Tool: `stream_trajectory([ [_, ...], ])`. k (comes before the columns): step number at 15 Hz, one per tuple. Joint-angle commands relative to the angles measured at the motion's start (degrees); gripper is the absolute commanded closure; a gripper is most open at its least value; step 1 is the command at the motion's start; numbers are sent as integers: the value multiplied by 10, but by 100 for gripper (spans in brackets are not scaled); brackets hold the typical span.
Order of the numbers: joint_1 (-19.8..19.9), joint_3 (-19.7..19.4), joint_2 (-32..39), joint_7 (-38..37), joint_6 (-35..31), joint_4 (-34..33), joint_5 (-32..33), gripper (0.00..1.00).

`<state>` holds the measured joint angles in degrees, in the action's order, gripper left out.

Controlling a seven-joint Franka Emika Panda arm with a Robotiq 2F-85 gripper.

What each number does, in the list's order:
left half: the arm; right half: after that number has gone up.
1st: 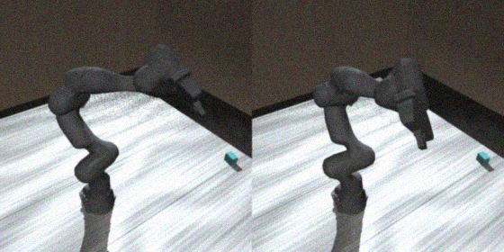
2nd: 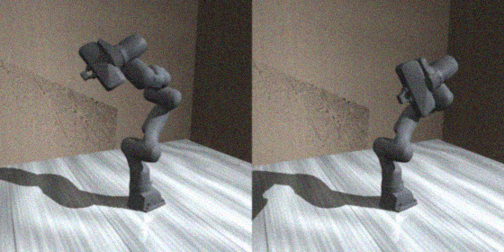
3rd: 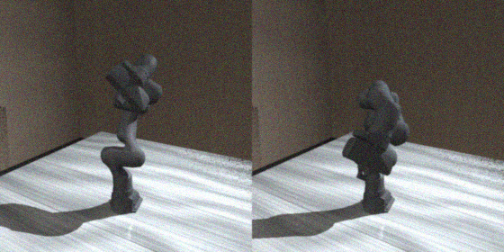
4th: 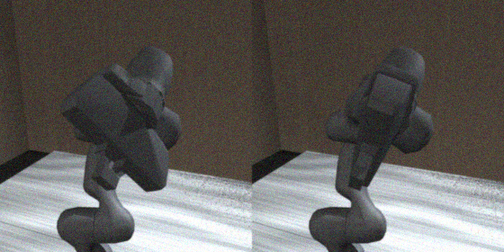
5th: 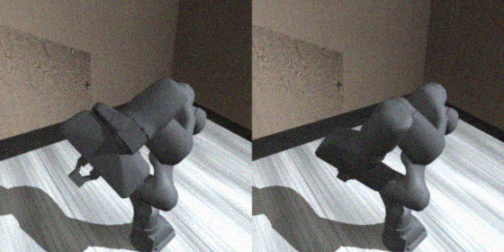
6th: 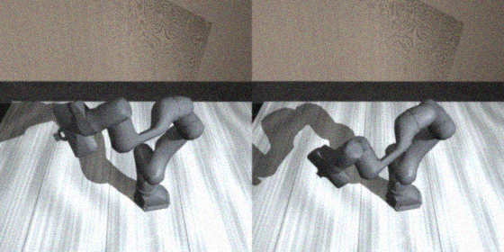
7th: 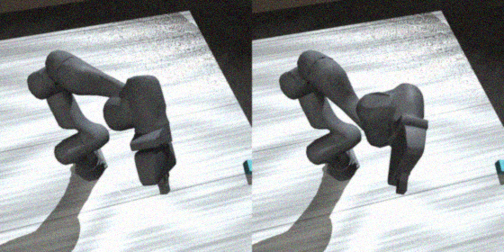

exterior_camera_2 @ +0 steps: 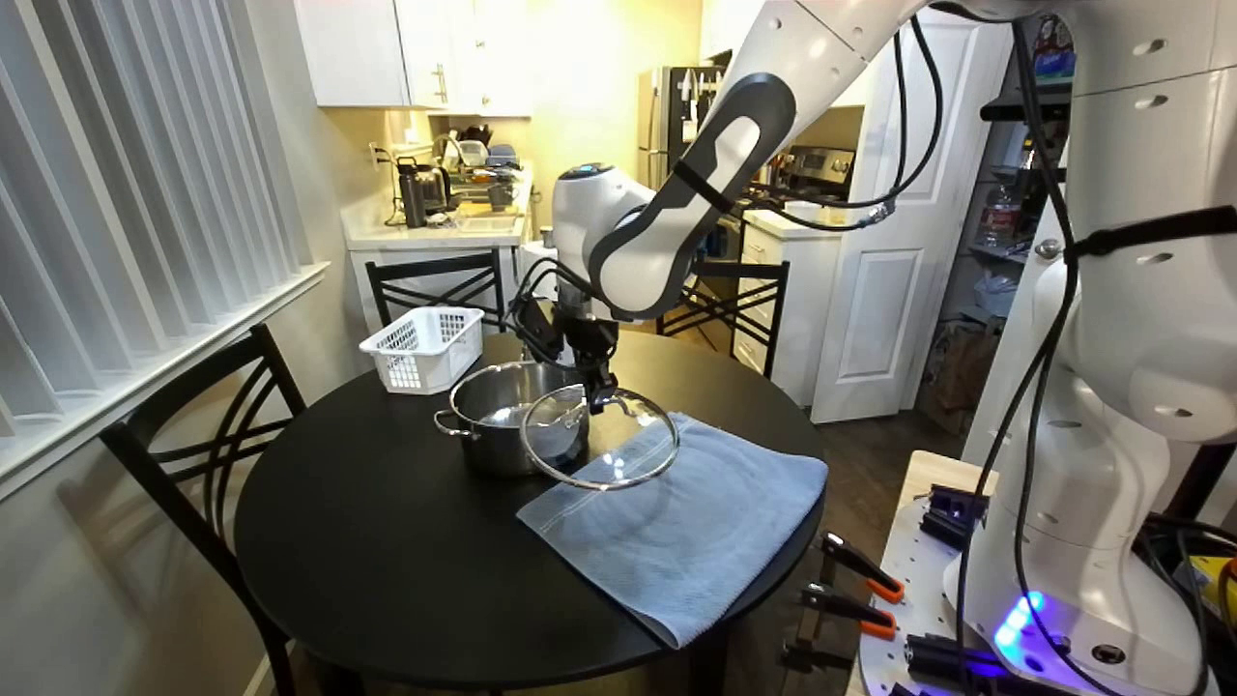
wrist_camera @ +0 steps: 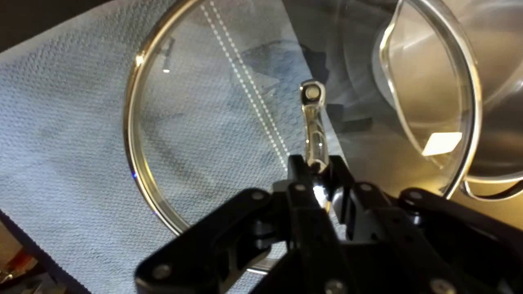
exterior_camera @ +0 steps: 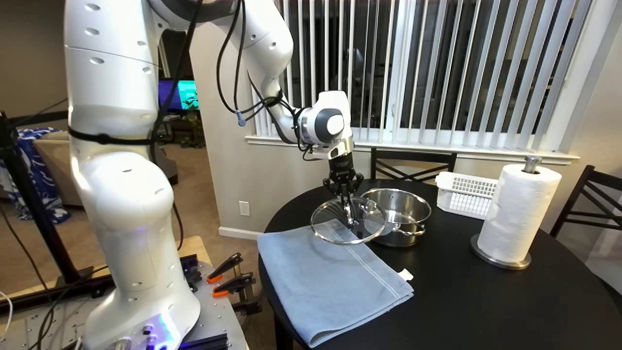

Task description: Remove the lid from the top of the silver pot

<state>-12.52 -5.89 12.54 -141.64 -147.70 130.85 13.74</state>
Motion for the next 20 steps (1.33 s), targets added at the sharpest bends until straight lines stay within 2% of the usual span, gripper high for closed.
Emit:
stream_trajectory([
  [1, 25, 6, -32, 3, -43, 58, 5, 96],
  [5, 30, 6, -33, 0, -60, 84, 6, 96],
  [7, 32, 12, -55, 15, -63, 110, -1, 96],
  [12, 23, 17, -136, -27, -73, 156, 60, 96],
  [15, 39, 39, -160, -41, -56, 164, 92, 96],
  [20, 55, 68, -133, -32, -8, 164, 84, 96],
])
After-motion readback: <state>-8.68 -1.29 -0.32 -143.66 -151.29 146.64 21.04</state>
